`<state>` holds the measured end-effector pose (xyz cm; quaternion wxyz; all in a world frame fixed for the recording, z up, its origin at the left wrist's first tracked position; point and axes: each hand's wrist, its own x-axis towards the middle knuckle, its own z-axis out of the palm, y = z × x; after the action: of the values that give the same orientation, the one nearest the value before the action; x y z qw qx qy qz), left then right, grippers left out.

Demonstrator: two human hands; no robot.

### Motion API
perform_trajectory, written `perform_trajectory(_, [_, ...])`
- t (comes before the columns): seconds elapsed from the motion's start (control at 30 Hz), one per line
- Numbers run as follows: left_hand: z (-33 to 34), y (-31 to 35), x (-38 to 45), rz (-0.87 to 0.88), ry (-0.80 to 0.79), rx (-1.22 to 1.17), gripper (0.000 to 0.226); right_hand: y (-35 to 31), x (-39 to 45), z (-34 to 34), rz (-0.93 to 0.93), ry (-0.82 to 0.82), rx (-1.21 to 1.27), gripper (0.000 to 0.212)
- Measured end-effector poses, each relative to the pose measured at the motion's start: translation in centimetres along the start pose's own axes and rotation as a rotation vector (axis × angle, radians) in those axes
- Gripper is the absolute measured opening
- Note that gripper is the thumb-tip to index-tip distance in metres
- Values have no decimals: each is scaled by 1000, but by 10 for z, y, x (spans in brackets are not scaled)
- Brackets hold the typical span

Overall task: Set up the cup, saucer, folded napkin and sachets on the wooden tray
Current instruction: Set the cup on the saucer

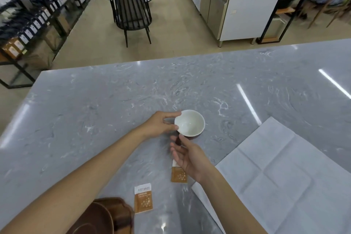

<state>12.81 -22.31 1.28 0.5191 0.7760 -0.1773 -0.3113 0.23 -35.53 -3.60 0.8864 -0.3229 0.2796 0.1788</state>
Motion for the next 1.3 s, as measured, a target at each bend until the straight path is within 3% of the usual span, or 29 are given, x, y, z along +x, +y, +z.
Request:
perform_trajectory(0.17, [-5,-12,3,-70,-77,-225,64,0,10,-2,-29,-22,78,22])
perform_trajectory(0.37, [8,-18,-1,-73,-17,-400,61,-8,2,-7,-45,-53,40,17])
perform_trajectory(0.57, [16,-21,-13,-57,90,-433,59,-16,-10,-7,-35,-27,-56,30])
perform_trajectory(0.87, [16,-15,-60,30,221,-445,51,-7,-45,14,-14,-62,-150,18])
perform_trajectory(1.3, [8,-20,-171,118,385,-426,53,47,-98,56,12,-148,-312,23])
